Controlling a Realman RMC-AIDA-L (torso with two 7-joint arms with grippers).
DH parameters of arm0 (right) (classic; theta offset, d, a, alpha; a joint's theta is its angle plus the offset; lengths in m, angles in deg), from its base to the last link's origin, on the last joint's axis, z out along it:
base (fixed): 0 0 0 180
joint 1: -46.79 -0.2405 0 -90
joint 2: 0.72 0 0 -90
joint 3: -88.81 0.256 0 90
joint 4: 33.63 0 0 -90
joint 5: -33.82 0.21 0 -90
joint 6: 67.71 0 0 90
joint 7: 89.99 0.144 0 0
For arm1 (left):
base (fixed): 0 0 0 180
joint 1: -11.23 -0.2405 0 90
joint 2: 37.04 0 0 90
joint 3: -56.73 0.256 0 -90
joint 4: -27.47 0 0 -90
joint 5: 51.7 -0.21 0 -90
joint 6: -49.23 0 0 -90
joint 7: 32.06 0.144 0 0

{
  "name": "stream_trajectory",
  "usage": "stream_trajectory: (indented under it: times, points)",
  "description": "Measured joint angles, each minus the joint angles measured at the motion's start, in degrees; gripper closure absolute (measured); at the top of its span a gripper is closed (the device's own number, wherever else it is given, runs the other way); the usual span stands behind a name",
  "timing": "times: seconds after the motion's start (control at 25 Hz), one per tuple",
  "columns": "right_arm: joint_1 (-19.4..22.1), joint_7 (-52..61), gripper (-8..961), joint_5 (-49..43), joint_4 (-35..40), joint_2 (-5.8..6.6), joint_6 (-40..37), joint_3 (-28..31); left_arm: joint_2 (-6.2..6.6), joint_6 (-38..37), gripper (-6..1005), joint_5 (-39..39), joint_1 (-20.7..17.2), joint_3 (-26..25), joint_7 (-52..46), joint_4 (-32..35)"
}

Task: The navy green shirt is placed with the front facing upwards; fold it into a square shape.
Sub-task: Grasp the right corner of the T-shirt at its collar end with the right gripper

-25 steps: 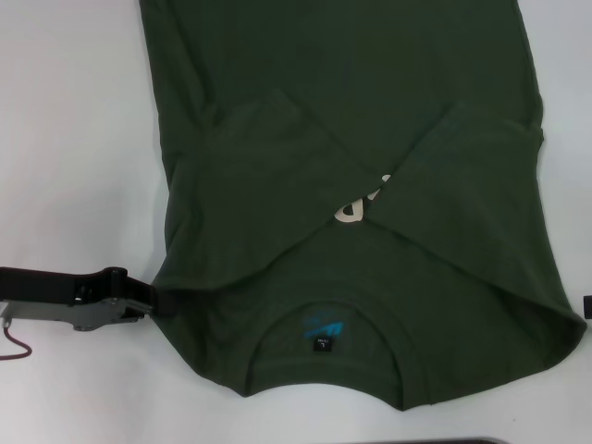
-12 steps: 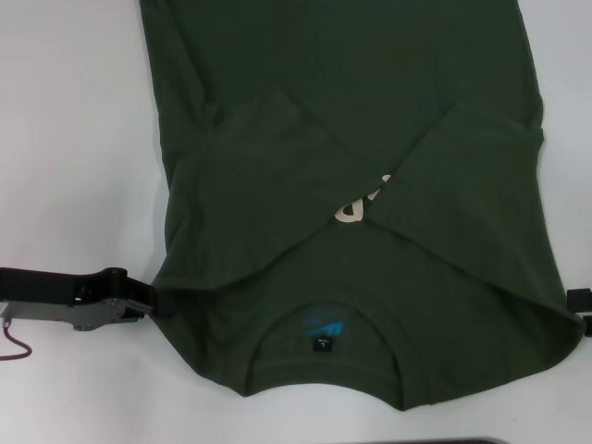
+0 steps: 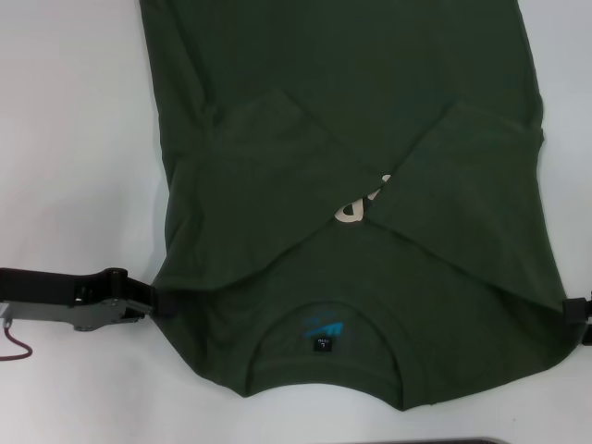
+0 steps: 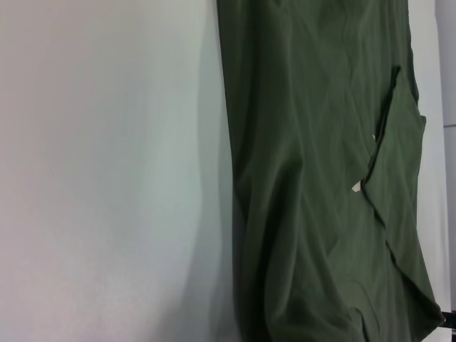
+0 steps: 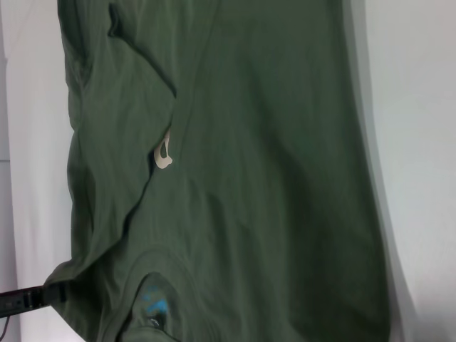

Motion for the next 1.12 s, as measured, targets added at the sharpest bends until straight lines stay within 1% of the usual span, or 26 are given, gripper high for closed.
stream_trajectory:
  times: [0.32, 0.64, 1.12]
  points:
    - [-0.6, 0.0, 191, 0.0, -0.2, -0.56, 0.5, -0.3, -0.04, 0.0, 969, 0.0, -0.2, 0.0, 0.0, 0.0]
    - [-0.8, 0.0, 204, 0.0, -0.2, -0.81, 0.9, -0.5, -0.04, 0.0, 970, 0.0, -0.2, 0.0, 0.0, 0.0]
    - [-1.1, 0.1, 223, 0.1, -0.4, -1.51, 1.3, 0.0, -0.04, 0.0, 970, 0.0, 0.0, 0.0, 0.0, 0.0]
